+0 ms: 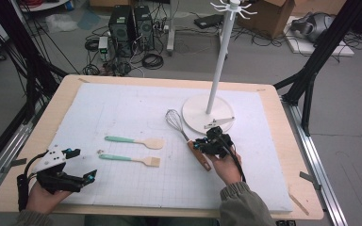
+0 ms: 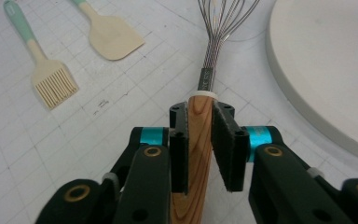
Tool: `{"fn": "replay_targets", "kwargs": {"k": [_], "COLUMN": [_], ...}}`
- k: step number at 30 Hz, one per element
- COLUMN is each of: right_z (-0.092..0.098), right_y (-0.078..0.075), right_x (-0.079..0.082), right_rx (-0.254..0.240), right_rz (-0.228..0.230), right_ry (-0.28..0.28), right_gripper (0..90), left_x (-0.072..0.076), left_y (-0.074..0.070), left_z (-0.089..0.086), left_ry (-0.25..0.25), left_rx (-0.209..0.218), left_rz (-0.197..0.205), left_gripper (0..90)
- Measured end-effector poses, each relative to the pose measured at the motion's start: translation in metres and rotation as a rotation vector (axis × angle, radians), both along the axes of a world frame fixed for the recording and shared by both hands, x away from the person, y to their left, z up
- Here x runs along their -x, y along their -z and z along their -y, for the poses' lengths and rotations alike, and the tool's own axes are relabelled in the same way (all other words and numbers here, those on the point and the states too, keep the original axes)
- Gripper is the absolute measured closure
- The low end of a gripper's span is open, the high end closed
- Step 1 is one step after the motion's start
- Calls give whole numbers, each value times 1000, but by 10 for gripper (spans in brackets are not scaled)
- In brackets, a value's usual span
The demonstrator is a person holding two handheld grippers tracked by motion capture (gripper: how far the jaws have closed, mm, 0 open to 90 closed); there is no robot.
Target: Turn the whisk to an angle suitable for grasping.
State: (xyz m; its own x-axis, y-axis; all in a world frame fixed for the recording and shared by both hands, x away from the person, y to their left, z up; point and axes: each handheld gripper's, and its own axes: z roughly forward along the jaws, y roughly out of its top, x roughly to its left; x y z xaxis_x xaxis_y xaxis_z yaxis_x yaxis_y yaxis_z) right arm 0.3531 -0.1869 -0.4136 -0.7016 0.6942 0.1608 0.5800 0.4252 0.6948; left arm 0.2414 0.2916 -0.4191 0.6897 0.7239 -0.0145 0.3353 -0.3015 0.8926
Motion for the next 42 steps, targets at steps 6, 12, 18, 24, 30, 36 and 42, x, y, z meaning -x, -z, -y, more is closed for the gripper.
{"fn": "replay_targets", "kwargs": {"k": [6, 12, 18, 24, 30, 36, 42], "right_z": [-5, -8, -8, -11, -15, -18, -17], "right_y": [5, 6, 7, 14, 18, 20, 20], "right_x": [-1, -1, 0, 3, 4, 3, 3], "right_rx": [2, 12, 14, 38, 65, 68, 60], "right_rz": [-20, -23, -22, -17, -10, -4, -1], "right_ry": [25, 24, 37, 52, 63, 76, 81], "right_gripper": [632, 618, 603, 600, 603, 616, 626], "left_x": [0, 1, 0, -2, -2, -1, 0], "left_y": [0, 0, 0, 0, 0, 0, 1], "left_z": [0, -1, -3, -1, 0, 0, -3], "left_ry": [1, 0, -2, 6, 8, 7, 1], "left_rx": [-3, 1, 3, 1, 2, -2, 3], "left_rz": [1, 1, 0, 1, 4, 4, -3], "left_gripper": [17, 17, 17, 17, 17, 17, 17]}}
